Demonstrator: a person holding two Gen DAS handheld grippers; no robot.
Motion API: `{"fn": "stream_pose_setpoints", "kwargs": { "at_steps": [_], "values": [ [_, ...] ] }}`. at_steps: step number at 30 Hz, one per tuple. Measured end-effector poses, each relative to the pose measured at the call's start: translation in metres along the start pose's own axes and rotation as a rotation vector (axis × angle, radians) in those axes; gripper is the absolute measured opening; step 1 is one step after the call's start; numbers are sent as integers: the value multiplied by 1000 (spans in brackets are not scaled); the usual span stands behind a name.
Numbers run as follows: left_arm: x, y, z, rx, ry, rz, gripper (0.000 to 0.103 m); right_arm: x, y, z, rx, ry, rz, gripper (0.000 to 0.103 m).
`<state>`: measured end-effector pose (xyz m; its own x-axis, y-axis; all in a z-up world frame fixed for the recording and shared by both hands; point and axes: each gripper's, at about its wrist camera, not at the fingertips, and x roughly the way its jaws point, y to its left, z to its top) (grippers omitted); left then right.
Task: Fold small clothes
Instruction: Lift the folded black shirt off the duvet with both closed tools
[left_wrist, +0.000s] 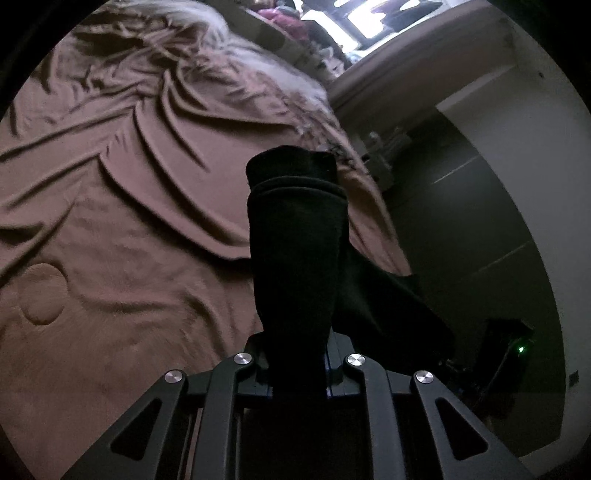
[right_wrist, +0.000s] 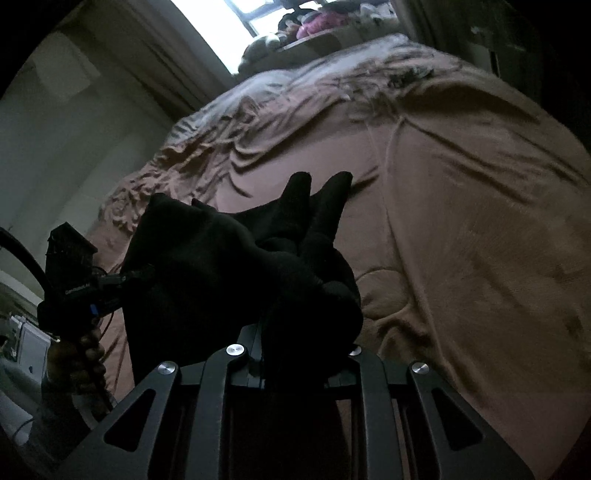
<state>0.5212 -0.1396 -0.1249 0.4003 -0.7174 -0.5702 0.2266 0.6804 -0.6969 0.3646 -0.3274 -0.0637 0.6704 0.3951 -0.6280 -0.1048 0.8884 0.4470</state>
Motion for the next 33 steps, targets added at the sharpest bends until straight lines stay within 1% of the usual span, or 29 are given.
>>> {"fn": "stream_pose_setpoints", "kwargs": {
  "at_steps": [10,16,20,26,33],
  "values": [
    [-67,-45,-21,64,-84,-39,17,-76,36,-33,-70,-112,4,15],
    [-117,-68,-43,92,-140,-63,17,-125,58,-60,-116,-181,19,15],
    [-154,-86,-58,124,-188,-78,17,-158,76,-82,-149,-229,32,15],
    [-214,-112,-77,175,-264,-74,17,-205,104,-111,-206,-303,56,15],
    [-294,-139,-99,228,-360,-67,17,-255,141,-143,-255,-389,123,15]
  ]
}}
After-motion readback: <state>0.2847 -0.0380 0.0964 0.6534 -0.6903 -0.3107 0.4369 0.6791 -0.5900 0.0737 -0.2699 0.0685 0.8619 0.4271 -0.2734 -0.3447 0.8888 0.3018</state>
